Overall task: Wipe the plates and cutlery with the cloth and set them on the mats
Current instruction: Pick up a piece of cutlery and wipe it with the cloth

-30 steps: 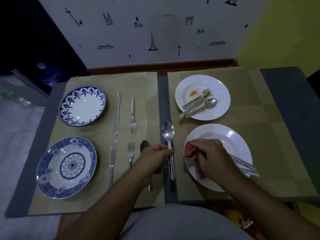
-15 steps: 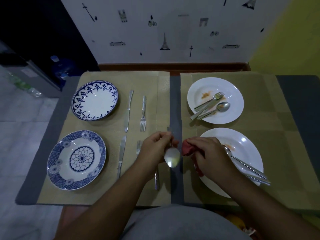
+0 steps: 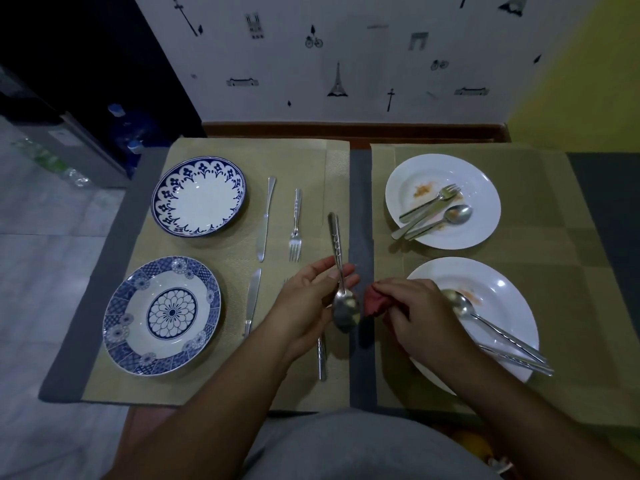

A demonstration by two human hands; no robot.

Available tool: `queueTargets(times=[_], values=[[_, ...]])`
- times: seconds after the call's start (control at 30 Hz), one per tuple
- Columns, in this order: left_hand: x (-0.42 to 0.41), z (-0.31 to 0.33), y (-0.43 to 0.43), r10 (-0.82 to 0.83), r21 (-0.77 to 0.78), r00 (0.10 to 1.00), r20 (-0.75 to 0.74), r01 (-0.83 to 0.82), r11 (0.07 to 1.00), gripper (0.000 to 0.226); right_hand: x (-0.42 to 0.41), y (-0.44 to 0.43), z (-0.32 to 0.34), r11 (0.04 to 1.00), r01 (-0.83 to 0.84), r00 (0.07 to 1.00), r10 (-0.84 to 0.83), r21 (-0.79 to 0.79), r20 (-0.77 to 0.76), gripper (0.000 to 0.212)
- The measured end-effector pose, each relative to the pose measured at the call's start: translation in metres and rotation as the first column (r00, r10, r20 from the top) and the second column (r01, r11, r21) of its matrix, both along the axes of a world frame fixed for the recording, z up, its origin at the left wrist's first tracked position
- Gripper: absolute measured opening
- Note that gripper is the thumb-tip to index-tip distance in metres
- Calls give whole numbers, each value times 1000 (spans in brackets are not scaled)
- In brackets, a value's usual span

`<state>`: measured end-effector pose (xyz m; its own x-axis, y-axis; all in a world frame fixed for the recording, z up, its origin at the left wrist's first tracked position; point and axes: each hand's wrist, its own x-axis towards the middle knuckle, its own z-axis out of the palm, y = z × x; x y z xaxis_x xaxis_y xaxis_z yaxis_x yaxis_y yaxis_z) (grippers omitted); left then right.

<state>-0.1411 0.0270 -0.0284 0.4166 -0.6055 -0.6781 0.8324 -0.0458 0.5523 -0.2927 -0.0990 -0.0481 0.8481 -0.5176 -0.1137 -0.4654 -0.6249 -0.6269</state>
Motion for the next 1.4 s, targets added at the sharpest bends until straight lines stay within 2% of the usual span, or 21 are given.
queueTargets(times=[0.17, 0.4, 0.53, 0.7, 0.93, 1.07, 1.17, 1.27, 1.4], values=[[7, -8, 7, -88, 27, 995, 45, 87, 996, 33, 5, 2, -2, 999, -6, 1000, 7, 34, -22, 34], [37, -17, 1, -198, 293, 946, 258, 119, 949, 25, 22, 1, 4, 1000, 10, 1000, -10, 21, 0, 38], [71, -22, -16, -262, 358, 893, 365, 125, 925, 26, 44, -5, 10, 997, 38, 998, -41, 60, 40, 35], [108, -34, -51, -368, 424, 798, 477, 157, 892, 26, 70, -16, 13, 996, 62, 998, -64, 60, 22, 31], [129, -68, -91, -509, 545, 684, 523, 192, 816, 21, 89, -23, 5, 992, 108, 994, -105, 66, -39, 34], [136, -85, -96, -635, 660, 485, 602, 146, 737, 23, 93, -22, -2, 986, 145, 989, -142, 79, -51, 37], [137, -88, -93, -669, 690, 352, 654, 86, 719, 23, 96, -21, -4, 981, 168, 985, -164, 101, -46, 37], [134, -86, -86, -653, 670, 325, 683, 74, 738, 33, 98, -21, -6, 979, 182, 983, -178, 96, -48, 39], [127, -76, -74, -610, 630, 308, 730, 42, 776, 35, 94, -20, -4, 974, 197, 980, -194, 110, -40, 38]])
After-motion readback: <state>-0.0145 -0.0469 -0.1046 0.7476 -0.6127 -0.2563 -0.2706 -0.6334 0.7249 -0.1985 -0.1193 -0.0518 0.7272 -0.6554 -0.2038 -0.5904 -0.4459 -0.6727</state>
